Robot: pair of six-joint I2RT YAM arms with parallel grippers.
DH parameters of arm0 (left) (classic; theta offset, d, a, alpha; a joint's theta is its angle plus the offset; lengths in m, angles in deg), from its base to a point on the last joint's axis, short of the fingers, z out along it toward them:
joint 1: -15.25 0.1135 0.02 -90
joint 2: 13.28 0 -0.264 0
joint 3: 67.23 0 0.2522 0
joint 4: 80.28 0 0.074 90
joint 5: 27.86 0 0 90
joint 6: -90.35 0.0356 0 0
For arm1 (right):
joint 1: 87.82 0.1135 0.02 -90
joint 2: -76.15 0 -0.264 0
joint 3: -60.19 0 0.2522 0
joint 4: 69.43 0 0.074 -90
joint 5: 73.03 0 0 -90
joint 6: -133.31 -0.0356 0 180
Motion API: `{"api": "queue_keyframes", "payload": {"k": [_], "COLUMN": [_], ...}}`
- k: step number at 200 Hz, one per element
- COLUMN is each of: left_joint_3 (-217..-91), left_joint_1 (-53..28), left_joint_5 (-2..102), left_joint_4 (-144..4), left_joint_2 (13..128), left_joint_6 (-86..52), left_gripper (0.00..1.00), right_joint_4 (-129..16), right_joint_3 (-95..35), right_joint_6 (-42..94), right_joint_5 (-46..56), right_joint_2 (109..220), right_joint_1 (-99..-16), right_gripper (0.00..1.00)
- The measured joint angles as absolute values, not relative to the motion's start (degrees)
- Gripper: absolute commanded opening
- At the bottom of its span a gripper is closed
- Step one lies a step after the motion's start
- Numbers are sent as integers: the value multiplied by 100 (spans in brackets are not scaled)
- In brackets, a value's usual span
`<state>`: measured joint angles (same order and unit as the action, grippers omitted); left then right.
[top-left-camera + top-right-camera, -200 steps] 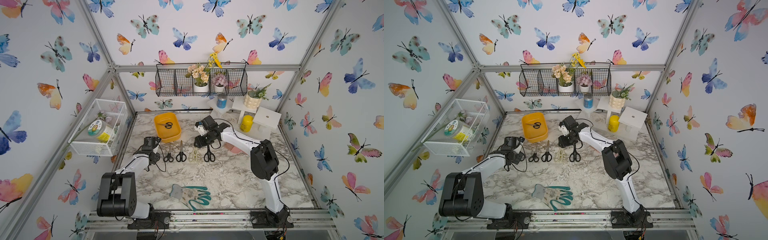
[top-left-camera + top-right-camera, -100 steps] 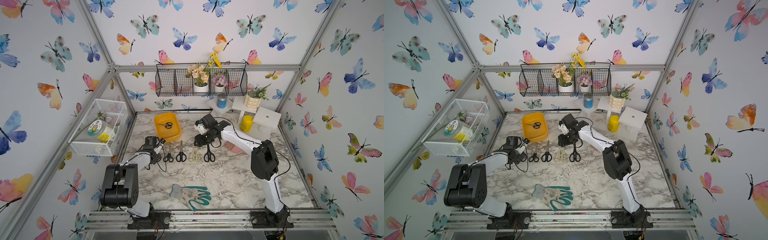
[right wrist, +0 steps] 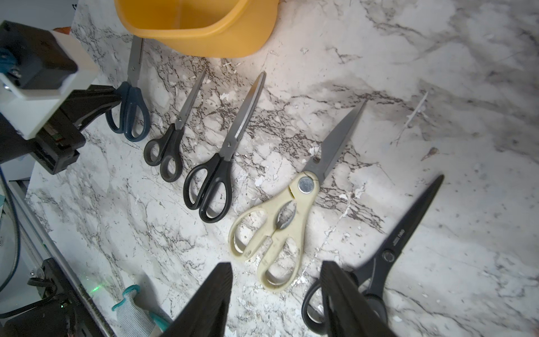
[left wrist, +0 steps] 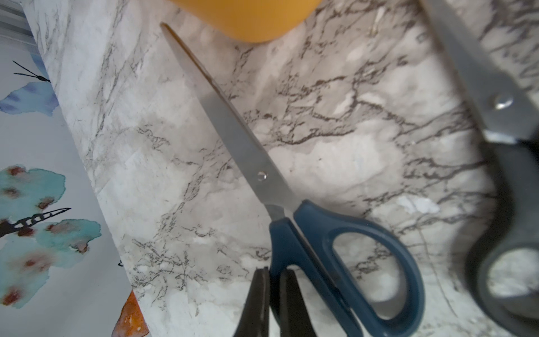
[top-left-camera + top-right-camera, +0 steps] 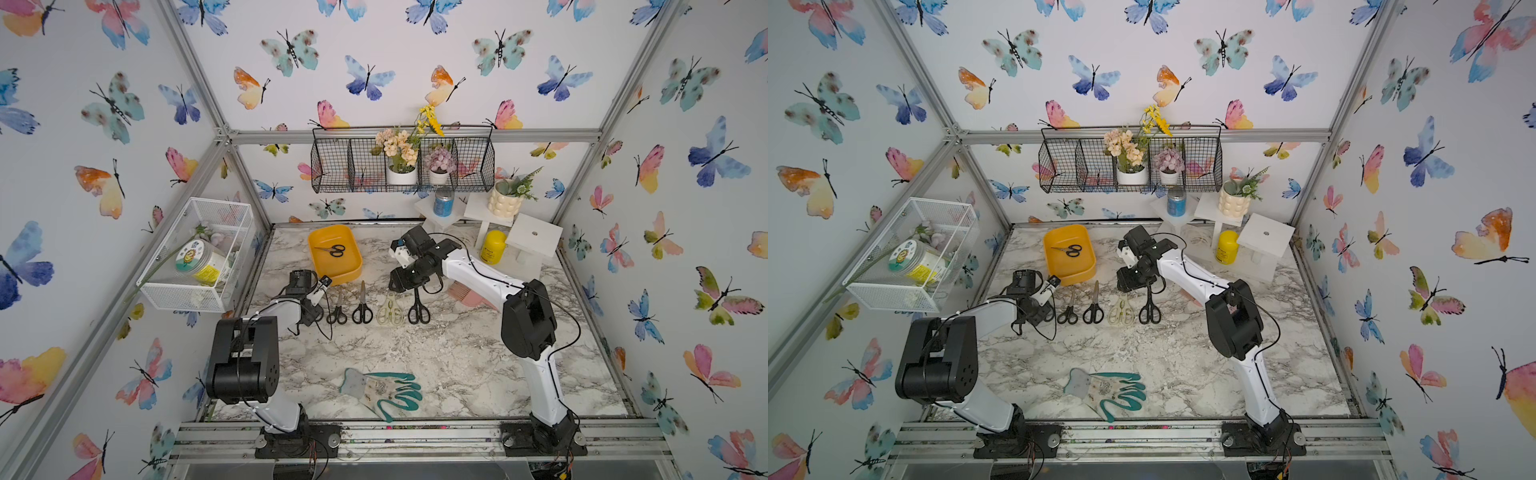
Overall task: Take the scissors out of the storage box
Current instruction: Place the scissors at the center of the board.
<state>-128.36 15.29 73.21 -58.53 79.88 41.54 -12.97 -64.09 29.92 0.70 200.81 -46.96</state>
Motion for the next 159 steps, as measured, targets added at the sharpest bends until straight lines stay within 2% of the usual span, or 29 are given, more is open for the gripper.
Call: {"api": "queue_keyframes", "payload": {"k": [11, 44, 100, 138, 159], "left_joint_3": [-12845, -12876, -13217, -14226, -14845], "left_joint_1": [1544, 1607, 1719, 1741, 1741], "left_joint_5": [7304, 7288, 7076, 6440, 5983], "left_joint_4": [-5853, -5840, -5597, -5496, -5562], "left_joint_2": [7997, 8001, 7787, 7472, 7525], "left_joint_6": [4149, 4143, 3909, 2772, 1881], "left_gripper": [19, 24, 26, 29, 24], "right_joint_4": [-1291, -1286, -1288, -1341, -1420], "right_joint_3": [-6409, -6409, -6407, -6361, -6291], "right_joint_6": [2992, 2992, 2994, 2994, 2992], "right_joint_5": [70, 70, 70, 90, 131], "right_joint_2": [20081, 20088, 20088, 20088, 20088], "right_joint_1": [-4696, -4696, -4696, -4696, -4696], "right_gripper": [54, 54, 55, 55, 55]}}
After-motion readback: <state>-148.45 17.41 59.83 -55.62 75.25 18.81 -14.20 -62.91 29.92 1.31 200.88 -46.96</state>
